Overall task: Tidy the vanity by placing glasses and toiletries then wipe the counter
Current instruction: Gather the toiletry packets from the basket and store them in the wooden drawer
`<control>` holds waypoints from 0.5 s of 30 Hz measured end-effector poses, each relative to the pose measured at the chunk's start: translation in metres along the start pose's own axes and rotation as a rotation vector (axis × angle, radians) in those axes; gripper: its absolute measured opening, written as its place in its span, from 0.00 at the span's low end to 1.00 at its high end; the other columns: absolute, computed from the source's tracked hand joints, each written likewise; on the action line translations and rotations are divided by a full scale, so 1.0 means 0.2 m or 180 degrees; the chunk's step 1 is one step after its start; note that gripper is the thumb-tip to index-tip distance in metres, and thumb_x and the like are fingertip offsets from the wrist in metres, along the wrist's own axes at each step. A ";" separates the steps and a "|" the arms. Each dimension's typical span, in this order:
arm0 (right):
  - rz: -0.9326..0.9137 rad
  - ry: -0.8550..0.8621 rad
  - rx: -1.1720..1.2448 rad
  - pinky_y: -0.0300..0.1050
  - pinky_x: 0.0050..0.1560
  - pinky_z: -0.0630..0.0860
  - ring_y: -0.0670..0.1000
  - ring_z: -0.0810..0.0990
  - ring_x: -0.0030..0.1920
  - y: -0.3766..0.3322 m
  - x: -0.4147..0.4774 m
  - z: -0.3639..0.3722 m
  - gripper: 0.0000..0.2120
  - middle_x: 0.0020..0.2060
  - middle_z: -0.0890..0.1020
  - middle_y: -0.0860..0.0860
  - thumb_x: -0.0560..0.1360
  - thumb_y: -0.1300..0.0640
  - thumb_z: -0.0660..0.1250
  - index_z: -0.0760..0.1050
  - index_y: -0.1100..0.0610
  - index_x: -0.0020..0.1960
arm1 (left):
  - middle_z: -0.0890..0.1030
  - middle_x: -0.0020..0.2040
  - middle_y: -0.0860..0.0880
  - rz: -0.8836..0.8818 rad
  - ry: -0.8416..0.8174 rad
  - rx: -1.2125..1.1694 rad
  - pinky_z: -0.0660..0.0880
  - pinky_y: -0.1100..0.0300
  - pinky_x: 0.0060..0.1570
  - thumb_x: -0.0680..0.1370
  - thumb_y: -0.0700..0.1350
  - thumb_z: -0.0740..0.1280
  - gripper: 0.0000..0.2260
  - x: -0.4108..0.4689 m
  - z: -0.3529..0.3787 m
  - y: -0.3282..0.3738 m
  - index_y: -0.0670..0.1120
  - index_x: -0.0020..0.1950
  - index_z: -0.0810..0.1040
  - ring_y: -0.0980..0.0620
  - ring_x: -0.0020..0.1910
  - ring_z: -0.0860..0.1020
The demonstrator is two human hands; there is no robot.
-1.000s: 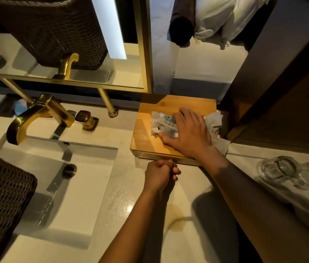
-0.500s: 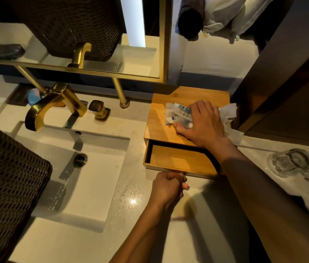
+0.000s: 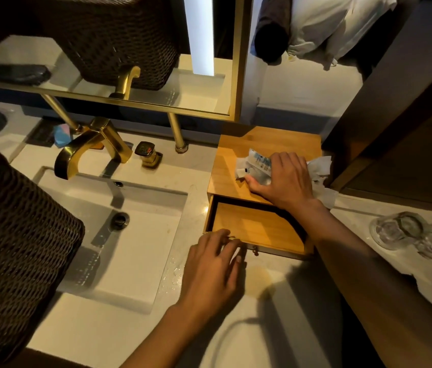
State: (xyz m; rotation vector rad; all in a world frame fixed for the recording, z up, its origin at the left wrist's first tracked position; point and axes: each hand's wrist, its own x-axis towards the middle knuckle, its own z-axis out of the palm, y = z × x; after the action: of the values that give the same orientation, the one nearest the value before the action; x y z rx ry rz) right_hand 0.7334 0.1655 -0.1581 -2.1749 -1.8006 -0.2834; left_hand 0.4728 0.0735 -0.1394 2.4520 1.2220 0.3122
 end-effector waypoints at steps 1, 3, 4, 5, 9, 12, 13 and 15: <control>0.0021 -0.0040 0.0005 0.50 0.50 0.72 0.56 0.77 0.48 -0.01 -0.02 -0.01 0.36 0.48 0.81 0.56 0.70 0.25 0.58 0.75 0.58 0.53 | 0.67 0.77 0.51 -0.0020 -0.0223 0.0186 0.71 0.52 0.68 0.81 0.56 0.60 0.21 -0.01 -0.01 -0.03 0.57 0.74 0.69 0.48 0.76 0.65; 0.0078 -0.0149 0.0058 0.50 0.51 0.72 0.56 0.78 0.49 -0.07 -0.07 -0.03 0.36 0.49 0.81 0.56 0.70 0.25 0.57 0.75 0.58 0.54 | 0.51 0.83 0.49 -0.0105 -0.0800 0.0524 0.57 0.46 0.79 0.82 0.57 0.57 0.28 -0.03 -0.01 -0.09 0.58 0.81 0.53 0.46 0.83 0.48; 0.0099 -0.0210 0.0083 0.50 0.52 0.71 0.56 0.78 0.49 -0.12 -0.11 -0.03 0.36 0.49 0.80 0.56 0.70 0.25 0.57 0.75 0.58 0.54 | 0.46 0.84 0.49 -0.0101 -0.0979 0.0640 0.52 0.46 0.80 0.82 0.57 0.56 0.30 -0.03 -0.01 -0.11 0.58 0.82 0.47 0.46 0.83 0.42; 0.0112 -0.0267 0.0101 0.50 0.52 0.71 0.56 0.78 0.49 -0.17 -0.14 -0.04 0.36 0.49 0.80 0.55 0.70 0.25 0.56 0.75 0.57 0.54 | 0.43 0.84 0.49 -0.0083 -0.1063 0.0711 0.49 0.45 0.80 0.82 0.57 0.56 0.32 -0.04 -0.01 -0.12 0.58 0.82 0.43 0.46 0.83 0.39; 0.0180 -0.0342 0.0420 0.50 0.53 0.71 0.53 0.77 0.46 -0.41 -0.31 -0.06 0.32 0.44 0.80 0.51 0.69 0.25 0.58 0.75 0.54 0.49 | 0.40 0.83 0.48 -0.0074 -0.1111 0.0675 0.48 0.45 0.81 0.82 0.56 0.56 0.33 -0.04 -0.01 -0.13 0.58 0.82 0.40 0.46 0.82 0.37; 0.0215 -0.0508 0.0926 0.49 0.52 0.72 0.50 0.76 0.46 -0.54 -0.40 -0.04 0.29 0.46 0.79 0.49 0.70 0.26 0.58 0.72 0.51 0.51 | 0.41 0.84 0.48 -0.0006 -0.1062 0.0567 0.50 0.43 0.81 0.82 0.56 0.57 0.31 -0.04 -0.01 -0.13 0.57 0.82 0.46 0.45 0.82 0.38; 0.0230 -0.0617 0.1016 0.49 0.52 0.72 0.49 0.75 0.46 -0.56 -0.42 -0.03 0.28 0.46 0.78 0.48 0.71 0.25 0.58 0.71 0.50 0.52 | 0.42 0.84 0.48 0.0031 -0.1067 0.0567 0.50 0.43 0.81 0.82 0.56 0.58 0.31 -0.04 -0.01 -0.13 0.57 0.82 0.47 0.45 0.82 0.38; 0.0318 -0.0864 0.1092 0.49 0.52 0.72 0.49 0.73 0.46 -0.53 -0.42 -0.03 0.28 0.47 0.77 0.47 0.70 0.24 0.56 0.69 0.48 0.51 | 0.41 0.84 0.49 0.0070 -0.1103 0.0592 0.49 0.44 0.81 0.82 0.55 0.58 0.32 -0.04 -0.02 -0.14 0.57 0.82 0.45 0.45 0.82 0.38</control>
State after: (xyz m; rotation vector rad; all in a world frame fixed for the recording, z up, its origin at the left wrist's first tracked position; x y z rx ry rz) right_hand 0.6126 0.1038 -0.1696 -2.1203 -1.7111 0.3359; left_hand 0.4464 0.0839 -0.1484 2.5358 1.1147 -0.2245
